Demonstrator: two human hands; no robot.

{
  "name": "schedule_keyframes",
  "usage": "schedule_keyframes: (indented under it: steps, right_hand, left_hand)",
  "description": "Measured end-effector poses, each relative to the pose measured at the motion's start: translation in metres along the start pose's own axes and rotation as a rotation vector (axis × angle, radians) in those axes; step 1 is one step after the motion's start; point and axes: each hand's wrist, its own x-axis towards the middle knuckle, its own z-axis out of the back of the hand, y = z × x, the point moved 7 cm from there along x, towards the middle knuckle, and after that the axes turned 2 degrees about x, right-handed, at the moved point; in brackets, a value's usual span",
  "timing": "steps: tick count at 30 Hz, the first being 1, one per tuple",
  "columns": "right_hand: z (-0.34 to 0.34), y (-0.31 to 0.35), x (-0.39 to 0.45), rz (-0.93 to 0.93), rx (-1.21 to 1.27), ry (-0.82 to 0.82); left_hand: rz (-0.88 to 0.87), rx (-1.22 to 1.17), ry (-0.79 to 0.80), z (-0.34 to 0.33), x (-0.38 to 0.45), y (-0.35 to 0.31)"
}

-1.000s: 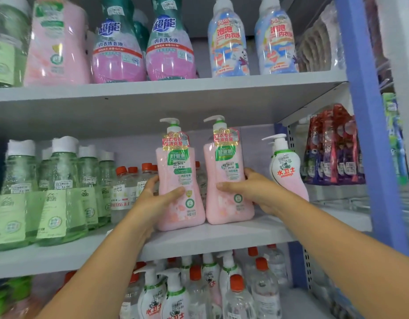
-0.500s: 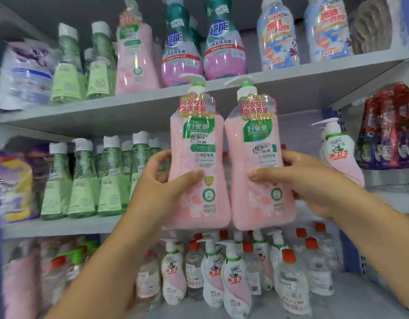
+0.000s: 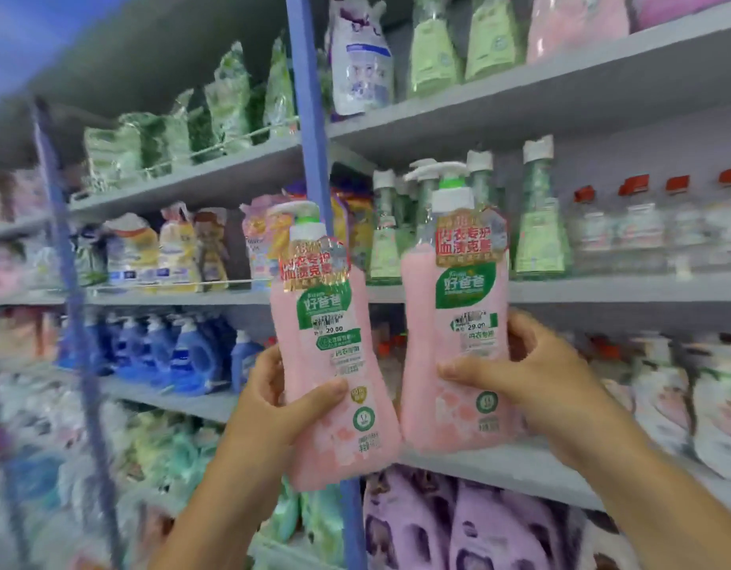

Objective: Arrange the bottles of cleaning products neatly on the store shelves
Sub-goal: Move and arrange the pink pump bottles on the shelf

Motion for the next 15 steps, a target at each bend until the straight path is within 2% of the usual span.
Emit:
schedule_keyframes:
  steps: [8,15]
  right_hand:
    - [-0.15,-0.086,0.024,-0.102,-0.06,0.077]
    - [-0.236,-0.153,0.072,-0.138,-0.034,0.119]
  left_hand:
    - [0.054,0.025,-0.24,0.155,0.019,0.049]
    - [0.069,0.057,-0.328,0.223,0.073,0.096]
